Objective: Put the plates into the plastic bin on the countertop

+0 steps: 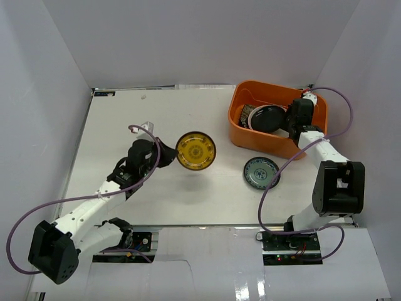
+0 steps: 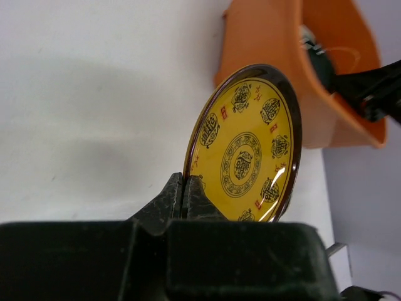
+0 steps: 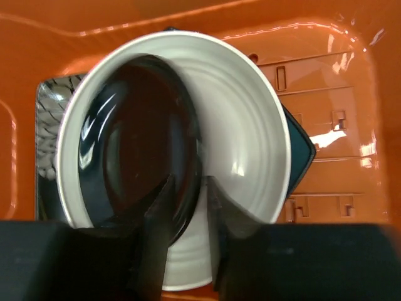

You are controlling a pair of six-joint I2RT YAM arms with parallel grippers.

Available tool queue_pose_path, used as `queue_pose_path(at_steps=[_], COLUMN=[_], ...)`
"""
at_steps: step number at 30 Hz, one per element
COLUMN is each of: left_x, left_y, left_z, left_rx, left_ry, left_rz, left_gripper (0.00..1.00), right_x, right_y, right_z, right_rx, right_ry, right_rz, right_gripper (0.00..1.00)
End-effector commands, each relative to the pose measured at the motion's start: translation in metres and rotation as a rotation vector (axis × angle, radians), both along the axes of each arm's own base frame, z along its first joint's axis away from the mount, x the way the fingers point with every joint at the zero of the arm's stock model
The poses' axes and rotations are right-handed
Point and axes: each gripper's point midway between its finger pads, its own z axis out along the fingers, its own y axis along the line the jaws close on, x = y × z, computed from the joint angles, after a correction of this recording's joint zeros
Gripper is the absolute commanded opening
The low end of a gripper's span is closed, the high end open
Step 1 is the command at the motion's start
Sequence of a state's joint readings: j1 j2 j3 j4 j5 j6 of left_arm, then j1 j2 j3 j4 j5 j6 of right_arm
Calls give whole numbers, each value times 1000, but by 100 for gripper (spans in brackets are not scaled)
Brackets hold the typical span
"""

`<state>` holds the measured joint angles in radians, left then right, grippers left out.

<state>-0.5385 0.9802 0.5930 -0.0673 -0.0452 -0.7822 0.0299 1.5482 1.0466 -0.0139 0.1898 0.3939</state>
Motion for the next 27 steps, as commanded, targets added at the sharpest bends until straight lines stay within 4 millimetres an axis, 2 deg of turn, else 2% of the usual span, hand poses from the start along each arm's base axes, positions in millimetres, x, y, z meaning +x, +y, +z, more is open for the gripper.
queue_pose_path(at_steps=[1, 2, 4, 5, 6, 8, 9, 10, 11, 12, 13, 14, 15, 16, 17, 18, 19, 20, 22, 23, 24, 25, 27], left_x=[26, 31, 50, 55, 66, 79, 86, 102, 106, 113, 131, 137, 141, 146, 157, 162, 168, 181, 190, 198, 200, 202, 203], left_y=[-24, -31, -51, -60, -81, -102, -112, -128, -141, -151, -169, -180, -189, -204, -222, -231, -243, -258, -271, -285, -290, -294, -301], left_z=[66, 75, 100, 107, 118, 126, 129, 136, 137, 135, 140, 140, 132, 158, 128, 118, 147, 112, 98, 96, 91, 89, 92], left_rx=[-85, -95, -121, -119, -120, -102, -99, -99, -89, -75, -72, -59, -35, -64, -30, -5, -32, 2, 19, 5, 1, -7, -29], left_ry=[-140, -156, -199, -215, -229, -248, -252, -261, -266, -259, -267, -269, -245, -286, -246, -229, -281, -233, -210, -219, -205, -206, -215], left_rz=[-44, -55, -74, -87, -118, -148, -159, -168, -187, -198, -206, -221, -234, -264, -279, -293, -300, -308, -323, -343, -348, -355, -377], left_gripper=[0, 0, 0, 0, 0, 0, 0, 0, 0, 0, 0, 0, 0, 0, 0, 0, 0, 0, 0, 0, 0, 6, 26], right_x=[11, 11, 7, 5, -6, -16, -29, -37, -46, -64, -73, -92, -101, -108, -122, -128, -133, -140, -147, -150, -152, -154, -158], right_y=[-2, 1, 4, 5, 6, 10, 10, 13, 17, 19, 20, 18, 17, 18, 20, 23, 29, 37, 52, 55, 57, 57, 56], right_z=[49, 52, 73, 83, 99, 121, 148, 152, 161, 185, 192, 201, 204, 206, 209, 210, 211, 209, 204, 204, 199, 198, 198], right_rx=[-21, -12, -8, -5, -3, 10, 17, 35, 54, 67, 84, 90, 91, 94, 97, 104, 117, 135, 163, 169, 171, 171, 162], right_ry=[-119, -128, -172, -196, -219, -268, -334, -346, -374, -446, -474, -516, -535, -553, -579, -587, -590, -589, -581, -582, -564, -560, -575], right_rz=[4, 20, 41, 51, 57, 79, 85, 90, 106, 116, 112, 102, 97, 103, 116, 131, 166, 204, 288, 305, 316, 318, 318], right_gripper=[36, 58, 83, 86, 87, 87, 84, 72, 62, 47, 19, 9, 8, 8, 8, 8, 8, 8, 8, 8, 8, 8, 8])
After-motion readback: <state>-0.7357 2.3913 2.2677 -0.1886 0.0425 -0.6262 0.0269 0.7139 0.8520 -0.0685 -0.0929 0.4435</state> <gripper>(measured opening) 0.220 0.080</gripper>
